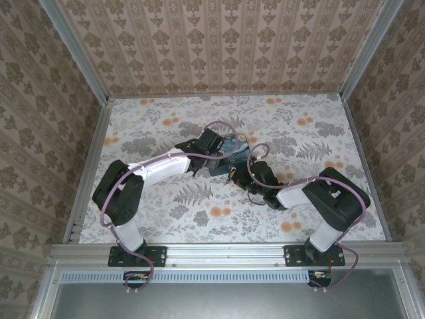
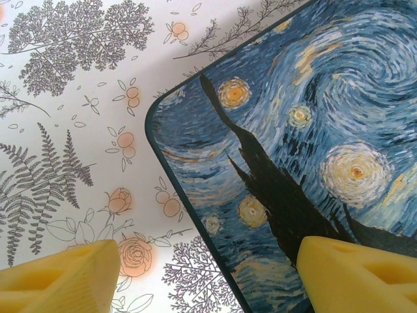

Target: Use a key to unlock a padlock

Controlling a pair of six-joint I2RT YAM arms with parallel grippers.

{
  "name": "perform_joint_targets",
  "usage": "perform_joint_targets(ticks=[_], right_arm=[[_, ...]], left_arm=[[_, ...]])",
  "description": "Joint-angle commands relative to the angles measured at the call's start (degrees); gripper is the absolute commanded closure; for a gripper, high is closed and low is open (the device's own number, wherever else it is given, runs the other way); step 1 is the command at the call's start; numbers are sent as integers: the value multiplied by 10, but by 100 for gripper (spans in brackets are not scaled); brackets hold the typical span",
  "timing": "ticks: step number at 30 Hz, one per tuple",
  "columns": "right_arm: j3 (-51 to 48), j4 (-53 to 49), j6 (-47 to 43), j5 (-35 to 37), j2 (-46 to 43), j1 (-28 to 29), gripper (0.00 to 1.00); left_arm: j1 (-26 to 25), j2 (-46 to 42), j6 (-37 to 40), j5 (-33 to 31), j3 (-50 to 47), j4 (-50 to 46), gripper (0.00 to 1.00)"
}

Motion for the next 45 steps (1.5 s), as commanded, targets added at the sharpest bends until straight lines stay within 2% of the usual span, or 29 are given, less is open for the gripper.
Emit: perform_joint_targets(ticks=[1,10,16,28,35,40,45], right_arm=[[-12,4,15,13,15,-10,100],[9,-2,-9,6,29,-43,100],[53,-24,-36,-29,27,-79,100],[108,-178,-126,-36,34,-133,100],[148,-279,-165,-20,41,-134,100],[140,-281,-165,-4,36,-134,100],[145,-238,-149,-36,41,-146,100]], left_arm=[[8,56,27,-42,-33,-118,22],[4,72,39,-41,-26,-125,25],[1,85,43,-33,-20,-129,27],[0,98,45,-26,-20,-127,30],[0,109,45,-19,-10,-131,31],[0,115,45,-14,-6,-133,31],[0,117,46,-13,-5,-135,32]])
